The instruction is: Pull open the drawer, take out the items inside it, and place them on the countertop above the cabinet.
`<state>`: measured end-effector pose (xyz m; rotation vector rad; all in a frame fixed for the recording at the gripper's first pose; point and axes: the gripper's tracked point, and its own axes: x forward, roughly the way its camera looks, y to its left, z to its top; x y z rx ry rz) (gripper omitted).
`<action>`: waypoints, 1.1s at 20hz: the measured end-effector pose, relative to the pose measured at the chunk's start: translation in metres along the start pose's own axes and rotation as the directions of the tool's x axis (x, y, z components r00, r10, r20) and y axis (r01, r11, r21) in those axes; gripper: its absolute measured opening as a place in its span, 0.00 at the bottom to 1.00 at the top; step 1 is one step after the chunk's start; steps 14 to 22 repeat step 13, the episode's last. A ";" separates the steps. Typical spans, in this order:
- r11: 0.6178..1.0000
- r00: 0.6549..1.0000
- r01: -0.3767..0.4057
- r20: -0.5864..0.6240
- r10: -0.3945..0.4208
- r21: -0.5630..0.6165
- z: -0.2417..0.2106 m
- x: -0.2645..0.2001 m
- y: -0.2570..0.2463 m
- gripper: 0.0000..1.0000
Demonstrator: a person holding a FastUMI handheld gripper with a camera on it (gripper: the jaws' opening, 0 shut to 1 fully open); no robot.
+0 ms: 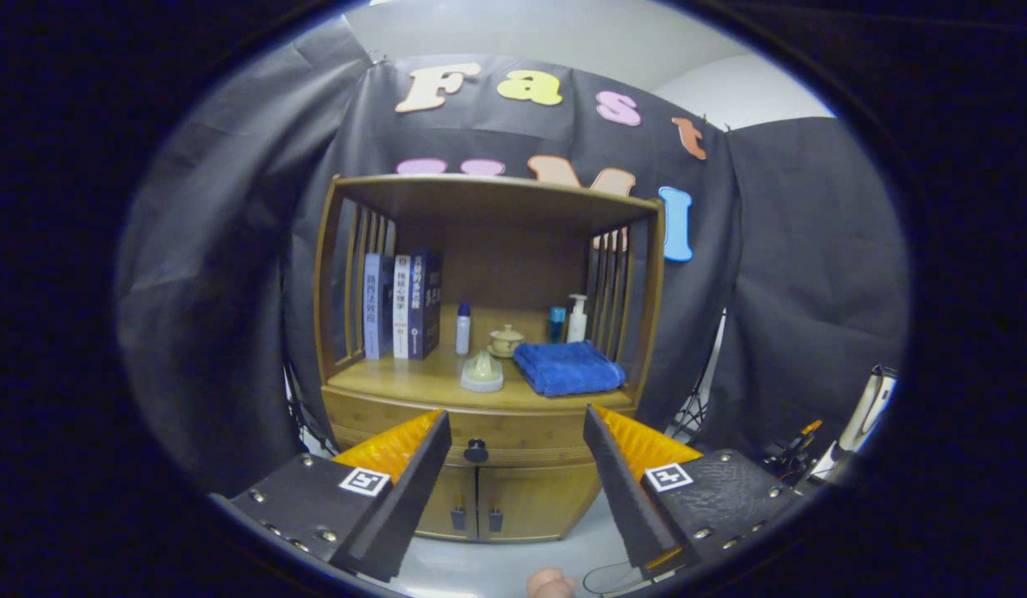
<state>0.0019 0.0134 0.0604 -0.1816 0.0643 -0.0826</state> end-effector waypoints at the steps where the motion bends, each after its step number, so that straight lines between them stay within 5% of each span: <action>1: 1.000 1.000 -0.004 0.005 0.004 0.009 0.008 -0.006 -0.002 0.96; 8: 0.998 0.998 -0.025 0.059 0.022 0.064 0.051 -0.034 -0.013 0.96; 22: 0.999 0.998 -0.010 0.067 0.007 0.051 0.047 -0.033 -0.016 0.96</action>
